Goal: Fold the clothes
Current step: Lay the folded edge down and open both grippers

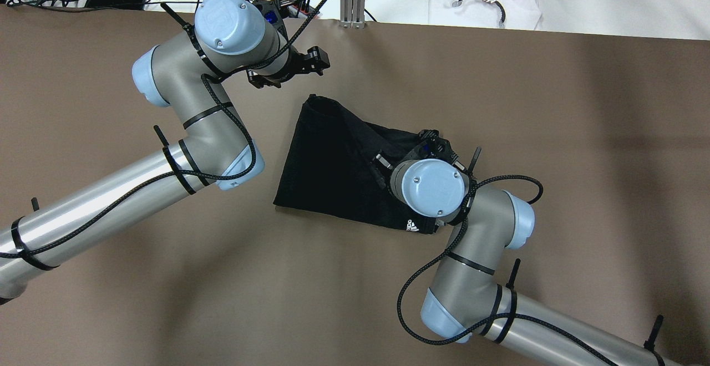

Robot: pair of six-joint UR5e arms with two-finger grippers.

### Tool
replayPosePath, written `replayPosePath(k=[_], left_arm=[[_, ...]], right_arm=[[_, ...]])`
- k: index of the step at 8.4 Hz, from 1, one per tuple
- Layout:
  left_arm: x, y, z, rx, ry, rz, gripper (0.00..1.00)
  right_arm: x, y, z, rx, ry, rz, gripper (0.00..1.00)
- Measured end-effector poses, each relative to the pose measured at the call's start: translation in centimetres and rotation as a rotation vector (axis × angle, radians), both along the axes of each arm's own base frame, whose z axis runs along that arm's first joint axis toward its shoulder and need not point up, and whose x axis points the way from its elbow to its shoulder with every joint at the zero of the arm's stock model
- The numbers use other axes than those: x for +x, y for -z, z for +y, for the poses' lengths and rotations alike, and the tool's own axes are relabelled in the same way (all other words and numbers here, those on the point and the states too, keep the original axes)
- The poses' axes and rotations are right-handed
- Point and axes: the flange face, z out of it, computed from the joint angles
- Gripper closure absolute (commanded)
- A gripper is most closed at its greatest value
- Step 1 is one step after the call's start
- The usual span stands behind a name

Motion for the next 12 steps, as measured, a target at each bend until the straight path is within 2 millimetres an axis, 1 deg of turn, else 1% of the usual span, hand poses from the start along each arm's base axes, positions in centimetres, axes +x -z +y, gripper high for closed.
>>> replayPosePath(k=[1,2,5,6,7,8,9,10,11,12], left_arm=[[0.0,0.0,0.0,0.000,0.000,0.000,0.00],[0.0,-0.1,0.0,-0.001,0.000,-0.001,0.00],[0.0,-0.4,0.0,-0.004,0.000,-0.003,0.00],[0.0,-0.5,0.0,-0.005,0.001,-0.003,0.00],[-0.1,-0.5,0.0,-0.005,0.001,-0.003,0.00],[-0.1,-0.5,0.0,-0.005,0.001,-0.003,0.00],[-0.1,-0.5,0.0,-0.005,0.000,-0.003,0.00],[-0.1,-0.5,0.0,-0.005,0.001,-0.003,0.00],[-0.1,-0.5,0.0,-0.005,0.001,-0.003,0.00],[-0.1,-0.5,0.0,-0.006,0.001,-0.003,0.00]], right_arm=[[-0.5,-0.1,0.7,0.003,0.000,0.002,0.79],[-0.9,-0.1,1.0,0.010,0.000,-0.003,1.00],[-0.8,-0.5,1.1,0.034,-0.001,-0.030,1.00],[-0.5,-0.8,0.8,0.038,-0.005,-0.028,1.00],[0.4,-1.0,-0.2,0.043,-0.019,-0.022,1.00],[1.9,-1.2,-1.8,0.050,-0.044,-0.013,1.00],[4.0,-1.3,-3.9,0.070,-0.066,0.010,1.00],[5.9,-2.0,-6.2,0.087,-0.082,0.045,1.00],[7.0,-3.1,-8.4,0.092,-0.096,0.080,1.00],[7.3,-4.5,-10.5,0.101,-0.104,0.106,0.69]])
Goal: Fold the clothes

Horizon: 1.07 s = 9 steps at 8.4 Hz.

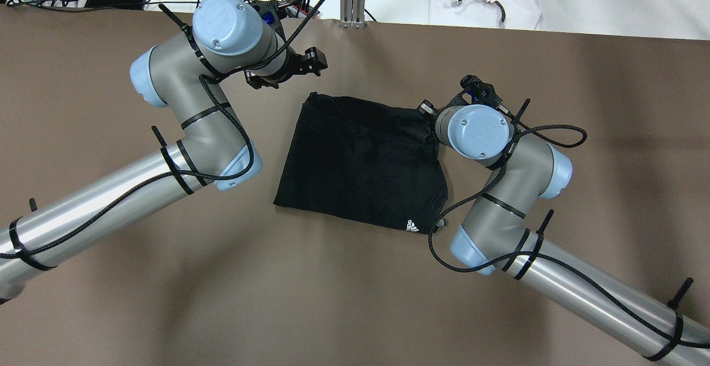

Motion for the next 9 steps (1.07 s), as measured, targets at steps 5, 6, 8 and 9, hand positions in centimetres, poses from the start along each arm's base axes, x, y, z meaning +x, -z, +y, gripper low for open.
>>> replayPosePath(k=[5,6,8,9], left_arm=[[-0.6,0.8,0.2,0.011,-0.002,0.014,0.00],[-1.0,1.1,0.1,0.015,0.001,0.016,0.00],[-2.6,-0.4,-0.8,0.048,-0.010,-0.029,0.00],[-4.2,-3.2,-1.7,0.084,-0.038,-0.094,0.00]], right_arm=[[0.2,-2.2,-3.5,0.125,0.085,0.087,0.06],[0.8,-2.1,-3.8,0.162,0.152,0.125,0.06],[3.1,-3.3,-5.2,0.206,0.303,0.242,0.06],[5.0,-4.6,-6.0,0.223,0.394,0.336,0.06]])
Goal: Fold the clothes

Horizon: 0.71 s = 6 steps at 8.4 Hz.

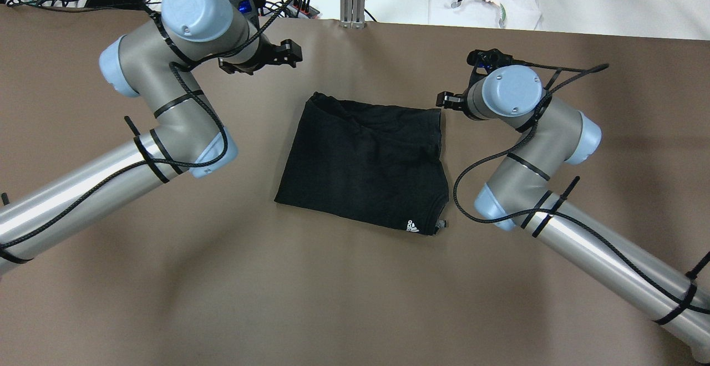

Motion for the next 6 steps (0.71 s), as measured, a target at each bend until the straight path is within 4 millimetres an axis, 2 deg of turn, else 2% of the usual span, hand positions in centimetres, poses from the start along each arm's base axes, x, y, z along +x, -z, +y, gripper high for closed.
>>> replayPosePath(k=[1,2,4,6], left_arm=[[-2.7,-3.4,-1.1,0.037,-0.036,-0.070,0.00],[-7.1,-7.2,-2.5,0.068,-0.076,-0.136,0.00],[-18.0,-14.0,-4.2,0.126,-0.150,-0.232,0.00],[-30.5,-21.1,-4.4,0.158,-0.167,-0.334,0.00]], right_arm=[[3.8,-2.0,-0.4,0.036,0.085,0.097,0.06],[9.4,-4.6,-0.1,0.071,0.168,0.174,0.06],[21.5,-8.6,1.3,0.100,0.289,0.283,0.06],[33.2,-12.0,4.3,0.098,0.341,0.414,0.06]])
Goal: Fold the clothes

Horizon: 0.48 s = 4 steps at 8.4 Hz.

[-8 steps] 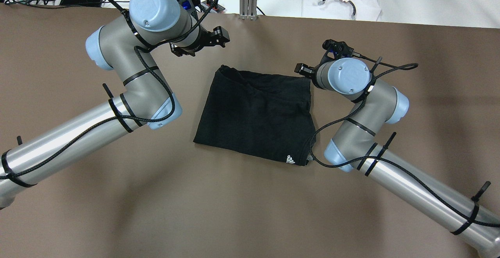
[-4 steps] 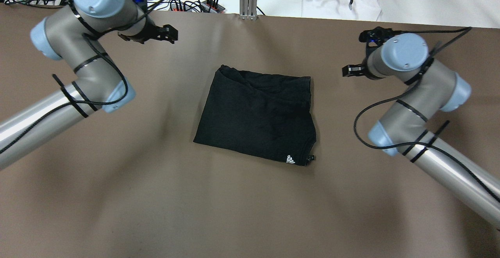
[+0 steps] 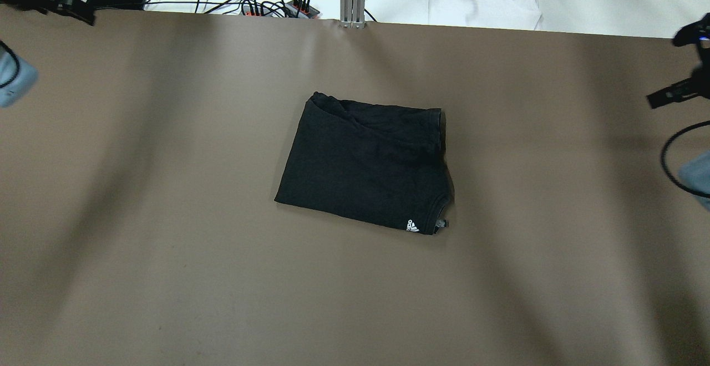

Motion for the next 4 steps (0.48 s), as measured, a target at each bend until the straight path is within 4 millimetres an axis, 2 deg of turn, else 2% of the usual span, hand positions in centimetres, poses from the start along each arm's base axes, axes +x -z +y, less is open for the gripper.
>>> replayPosePath(k=[1,2,3,4], left_arm=[[-6.5,-3.7,1.2,0.032,-0.016,-0.075,0.00],[-11.9,-6.9,3.7,0.054,-0.021,-0.137,0.00],[-15.7,-9.5,7.5,0.061,-0.006,-0.192,0.00],[-17.7,-11.5,12.3,0.058,0.015,-0.241,0.00]], right_arm=[[5.4,-2.1,2.5,0.002,0.003,0.079,0.06],[9.5,-3.9,5.4,0.002,-0.001,0.156,0.06],[12.9,-5.5,8.8,-0.012,-0.022,0.232,0.06],[15.4,-7.1,11.7,-0.035,-0.045,0.297,0.06]])
